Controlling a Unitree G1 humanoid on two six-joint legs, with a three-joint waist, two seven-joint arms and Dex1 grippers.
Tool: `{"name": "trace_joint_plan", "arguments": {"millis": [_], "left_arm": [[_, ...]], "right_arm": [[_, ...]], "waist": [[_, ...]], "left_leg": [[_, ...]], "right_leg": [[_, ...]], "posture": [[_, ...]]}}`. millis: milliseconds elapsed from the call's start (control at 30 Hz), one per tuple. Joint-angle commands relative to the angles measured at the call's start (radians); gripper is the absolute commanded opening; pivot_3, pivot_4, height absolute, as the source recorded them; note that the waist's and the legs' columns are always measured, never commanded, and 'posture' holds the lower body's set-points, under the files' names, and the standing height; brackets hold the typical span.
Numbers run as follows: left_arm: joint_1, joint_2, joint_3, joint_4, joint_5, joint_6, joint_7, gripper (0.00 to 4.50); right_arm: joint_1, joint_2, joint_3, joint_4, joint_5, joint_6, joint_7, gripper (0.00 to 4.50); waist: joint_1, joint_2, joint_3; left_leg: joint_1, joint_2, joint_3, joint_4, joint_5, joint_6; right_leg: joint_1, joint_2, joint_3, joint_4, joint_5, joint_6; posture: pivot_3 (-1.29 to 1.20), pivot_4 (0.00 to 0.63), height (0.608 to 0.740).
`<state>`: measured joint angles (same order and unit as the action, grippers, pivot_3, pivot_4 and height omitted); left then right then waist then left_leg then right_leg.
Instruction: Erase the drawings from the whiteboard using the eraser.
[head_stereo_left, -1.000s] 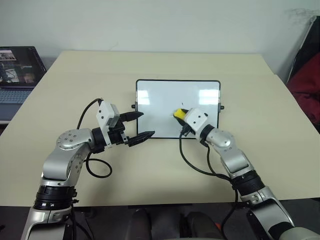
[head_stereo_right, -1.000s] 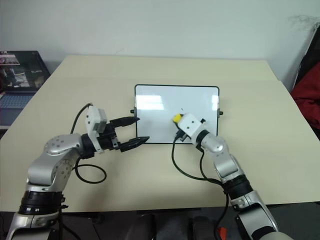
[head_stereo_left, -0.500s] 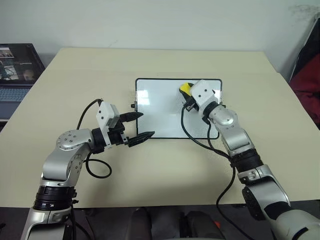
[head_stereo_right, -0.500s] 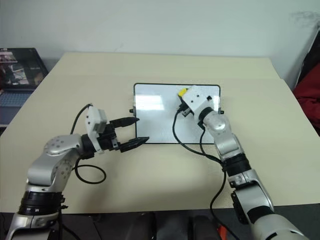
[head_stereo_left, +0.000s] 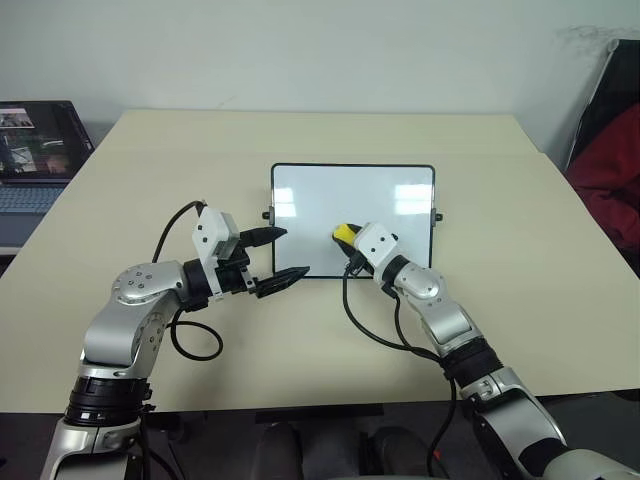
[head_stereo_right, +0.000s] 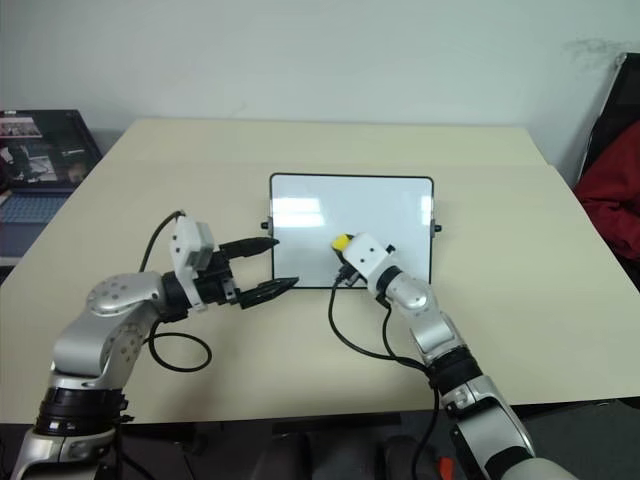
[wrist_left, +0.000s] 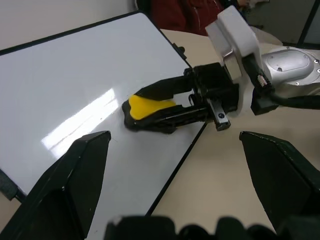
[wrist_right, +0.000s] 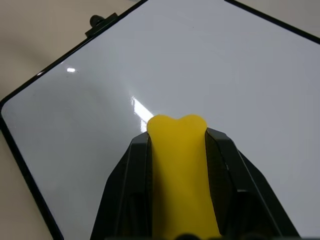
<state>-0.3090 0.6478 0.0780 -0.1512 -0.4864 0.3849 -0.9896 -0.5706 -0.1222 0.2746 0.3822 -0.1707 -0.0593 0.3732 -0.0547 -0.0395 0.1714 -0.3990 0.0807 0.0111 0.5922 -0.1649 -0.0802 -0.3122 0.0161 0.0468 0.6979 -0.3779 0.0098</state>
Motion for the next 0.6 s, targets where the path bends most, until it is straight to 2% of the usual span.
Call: {"name": "trace_joint_plan", "arguments": {"millis": [33, 133, 300, 433, 600], "left_arm": [[-0.017, 0.012, 0.022, -0.019, -0.005, -0.013, 0.002, 4.5], [-0.02, 0.011, 0.02, -0.016, -0.004, -0.014, 0.0, 4.5], [-0.021, 0.003, 0.018, -0.03, -0.022, -0.011, -0.009, 4.5], [-0.029, -0.004, 0.019, -0.045, -0.037, -0.005, -0.005, 4.5], [-0.032, 0.003, -0.005, -0.097, -0.068, 0.013, -0.039, 4.5]], "right_arm": [[-0.01, -0.003, -0.033, -0.096, 0.032, 0.09, 0.019, 1.11], [-0.019, -0.002, -0.056, -0.236, 0.064, 0.164, 0.033, 1.11], [-0.016, -0.008, -0.09, -0.441, 0.11, 0.315, 0.045, 1.11], [-0.003, -0.018, -0.111, -0.557, 0.131, 0.415, 0.036, 1.1], [0.063, -0.08, -0.146, -0.707, 0.135, 0.514, 0.038, 1.1]], "waist": [[0.0, 0.001, 0.001], [0.003, 0.002, 0.002], [0.017, 0.002, 0.002], [0.025, 0.002, 0.002], [0.025, 0.002, 0.002]], "left_leg": [[0.0, 0.0, 0.0, 0.0, 0.0, 0.0], [-0.007, 0.0, -0.001, 0.0, 0.0, 0.001], [-0.035, -0.001, 0.0, 0.0, 0.001, -0.002], [-0.037, 0.0, 0.003, -0.002, -0.001, -0.008], [-0.037, -0.001, 0.004, -0.002, -0.003, -0.005]], "right_leg": [[0.0, 0.0, 0.0, 0.0, 0.0, 0.0], [-0.003, 0.0, 0.001, 0.0, 0.0, 0.0], [-0.028, 0.001, -0.001, 0.001, 0.003, -0.003], [-0.03, 0.001, -0.001, -0.002, 0.001, 0.0], [-0.029, 0.001, 0.001, -0.004, 0.001, 0.0]], "posture": [[0.0, 0.15, 0.74], [0.0, 0.15, 0.74], [0.0, 0.15, 0.74], [0.0, 0.15, 0.74], [0.0, 0.15, 0.74]]}}
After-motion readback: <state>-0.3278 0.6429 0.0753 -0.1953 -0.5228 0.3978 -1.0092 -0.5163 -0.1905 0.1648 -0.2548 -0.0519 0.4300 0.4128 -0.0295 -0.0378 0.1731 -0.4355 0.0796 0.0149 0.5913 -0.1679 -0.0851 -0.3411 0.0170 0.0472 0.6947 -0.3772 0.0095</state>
